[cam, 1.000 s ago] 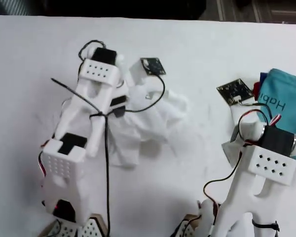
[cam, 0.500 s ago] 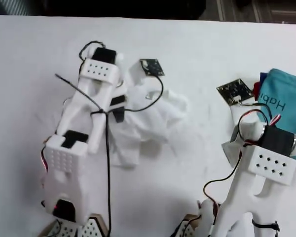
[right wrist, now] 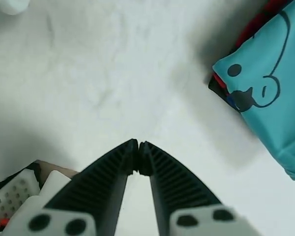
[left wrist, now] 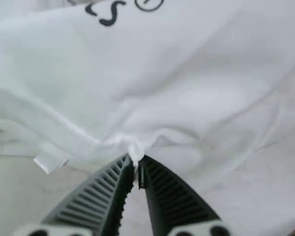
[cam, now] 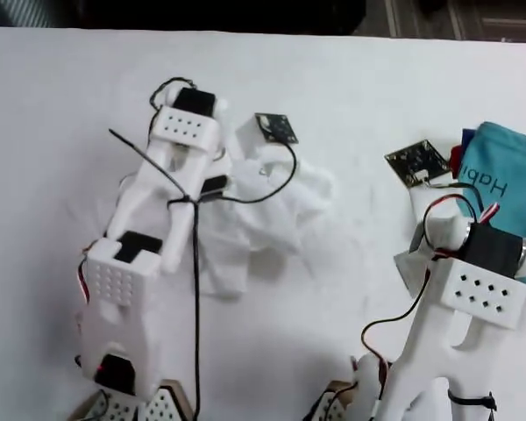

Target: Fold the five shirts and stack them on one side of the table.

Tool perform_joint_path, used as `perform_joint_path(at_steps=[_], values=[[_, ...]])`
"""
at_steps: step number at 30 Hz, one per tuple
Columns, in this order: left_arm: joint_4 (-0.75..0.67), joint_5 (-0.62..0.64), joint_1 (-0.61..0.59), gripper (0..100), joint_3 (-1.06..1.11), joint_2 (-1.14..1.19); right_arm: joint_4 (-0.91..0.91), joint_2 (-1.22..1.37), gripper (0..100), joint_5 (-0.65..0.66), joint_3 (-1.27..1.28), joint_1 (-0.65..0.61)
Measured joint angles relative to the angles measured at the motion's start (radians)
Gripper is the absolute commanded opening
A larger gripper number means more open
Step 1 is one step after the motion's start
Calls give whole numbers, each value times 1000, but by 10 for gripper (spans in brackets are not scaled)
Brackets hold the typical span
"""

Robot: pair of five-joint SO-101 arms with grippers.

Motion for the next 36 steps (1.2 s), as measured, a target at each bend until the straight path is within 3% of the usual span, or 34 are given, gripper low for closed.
perform_joint_path(at_steps=[9, 19, 28, 36], values=[[-23, 54, -60, 23, 0, -353, 0, 0, 18, 0, 0, 0], [-37, 229, -387, 23, 0, -675, 0, 0, 18, -14, 0, -103], [-3, 232, -778, 23, 81, -703, -46, 28, 18, -170, 0, -451], [-3, 232, -942, 23, 282, -704, -141, 324, 18, -301, -149, -718]])
